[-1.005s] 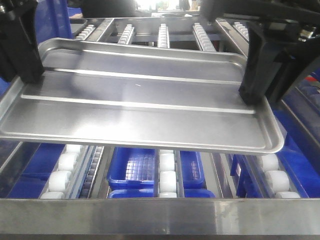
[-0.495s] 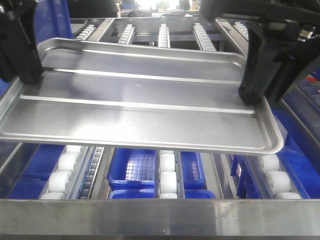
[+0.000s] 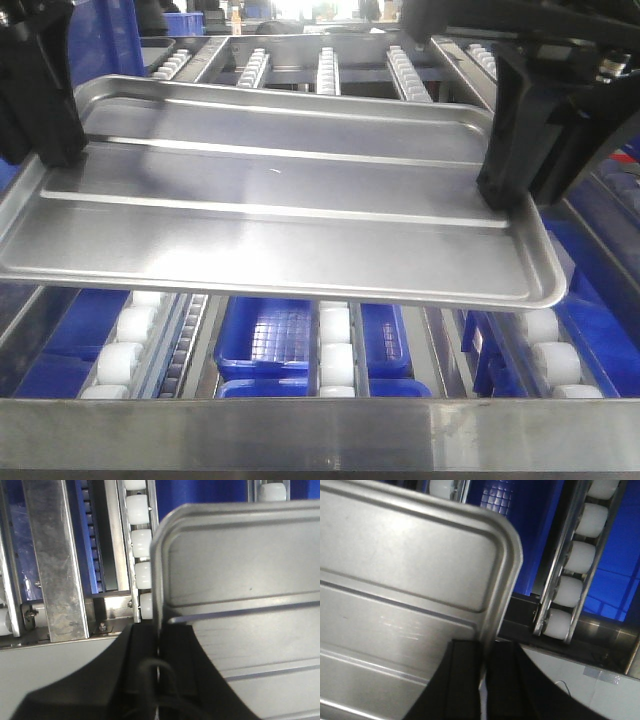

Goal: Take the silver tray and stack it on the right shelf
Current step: 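Lift the silver tray off the shelf with both grippers, then hold the silver tray level in both grippers while the base drives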

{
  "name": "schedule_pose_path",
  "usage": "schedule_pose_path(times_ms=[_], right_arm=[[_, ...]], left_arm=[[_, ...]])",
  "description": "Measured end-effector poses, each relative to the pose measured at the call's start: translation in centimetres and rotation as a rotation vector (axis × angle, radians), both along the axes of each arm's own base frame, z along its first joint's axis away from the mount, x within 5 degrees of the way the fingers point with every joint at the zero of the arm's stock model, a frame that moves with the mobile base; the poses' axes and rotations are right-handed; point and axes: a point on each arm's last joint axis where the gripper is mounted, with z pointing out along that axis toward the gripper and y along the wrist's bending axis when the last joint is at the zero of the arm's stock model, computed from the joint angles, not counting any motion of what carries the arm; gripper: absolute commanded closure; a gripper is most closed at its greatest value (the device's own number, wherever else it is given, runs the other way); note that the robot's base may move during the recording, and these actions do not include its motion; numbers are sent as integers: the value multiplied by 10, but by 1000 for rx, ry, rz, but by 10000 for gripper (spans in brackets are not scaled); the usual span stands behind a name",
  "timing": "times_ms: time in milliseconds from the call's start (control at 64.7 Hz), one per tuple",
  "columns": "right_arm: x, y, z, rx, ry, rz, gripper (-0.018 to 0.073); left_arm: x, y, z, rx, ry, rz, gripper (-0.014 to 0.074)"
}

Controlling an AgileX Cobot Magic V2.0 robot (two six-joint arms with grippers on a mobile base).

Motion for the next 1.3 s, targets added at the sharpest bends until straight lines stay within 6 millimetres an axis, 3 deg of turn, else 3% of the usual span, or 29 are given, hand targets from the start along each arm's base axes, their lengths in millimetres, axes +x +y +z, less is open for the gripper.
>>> schedule_pose_path(times_ms=[1299], right_arm=[[-1,2,0,4,-5,7,503]], left_arm=[[0,0,-1,12,5,1,689]])
